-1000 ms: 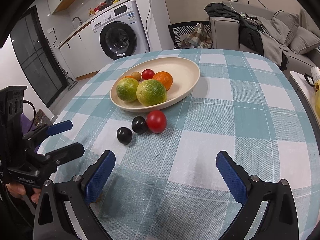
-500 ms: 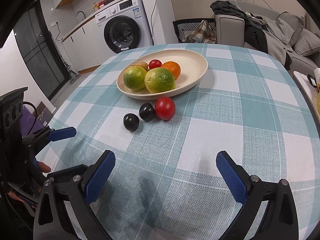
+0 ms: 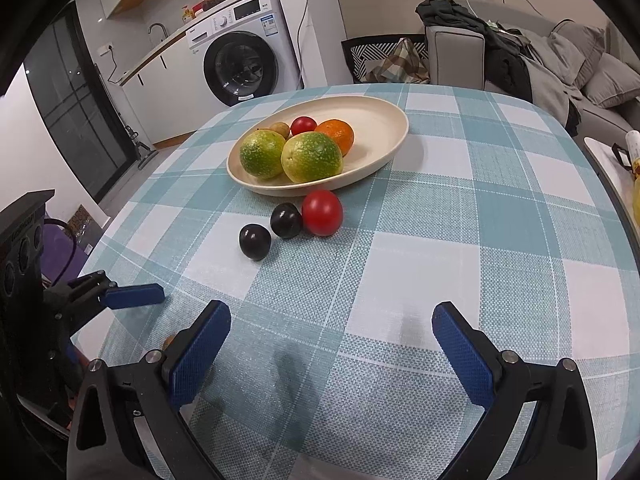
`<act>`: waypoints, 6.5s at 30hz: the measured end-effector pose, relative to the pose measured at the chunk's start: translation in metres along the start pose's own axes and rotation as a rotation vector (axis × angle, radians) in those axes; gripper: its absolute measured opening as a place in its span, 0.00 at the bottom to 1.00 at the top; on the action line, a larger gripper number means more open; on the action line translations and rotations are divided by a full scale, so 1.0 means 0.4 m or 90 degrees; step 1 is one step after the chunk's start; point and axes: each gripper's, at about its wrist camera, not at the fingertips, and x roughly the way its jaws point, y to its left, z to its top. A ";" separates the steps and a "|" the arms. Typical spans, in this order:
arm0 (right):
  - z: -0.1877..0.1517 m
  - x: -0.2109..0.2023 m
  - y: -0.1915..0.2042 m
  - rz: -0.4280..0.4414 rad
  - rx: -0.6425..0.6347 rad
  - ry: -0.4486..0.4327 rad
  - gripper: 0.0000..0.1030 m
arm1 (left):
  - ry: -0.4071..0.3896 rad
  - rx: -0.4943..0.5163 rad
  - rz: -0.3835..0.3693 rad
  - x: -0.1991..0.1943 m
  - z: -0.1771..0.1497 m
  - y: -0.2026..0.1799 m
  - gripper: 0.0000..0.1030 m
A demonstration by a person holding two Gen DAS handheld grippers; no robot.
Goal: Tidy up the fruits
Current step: 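Grasp the small brown fruit on the cloth with the left tool, then hold the brown fruit in left tool while right tool grasps the red tomato, then set the brown fruit on the plate with left tool while right tool sets the tomato there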
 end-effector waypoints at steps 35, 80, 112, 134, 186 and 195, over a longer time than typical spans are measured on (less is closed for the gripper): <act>0.013 0.019 -0.008 -0.005 0.007 0.016 1.00 | -0.064 -0.090 -0.039 -0.037 0.038 0.102 0.25; 0.126 0.108 -0.035 0.086 0.029 -0.007 0.28 | -0.083 -0.131 0.032 0.010 0.133 0.187 0.25; 0.124 0.094 -0.044 0.085 0.030 -0.027 0.27 | -0.103 -0.133 0.030 -0.001 0.152 0.183 0.25; 0.158 0.048 -0.042 0.068 0.036 -0.081 0.27 | -0.122 -0.108 0.019 0.041 0.254 0.177 0.25; 0.241 0.118 -0.077 0.033 0.050 -0.078 0.27 | -0.097 -0.112 0.059 0.184 0.349 0.235 0.25; 0.241 0.113 -0.076 0.016 0.045 -0.074 0.33 | -0.110 -0.096 0.064 0.148 0.339 0.219 0.36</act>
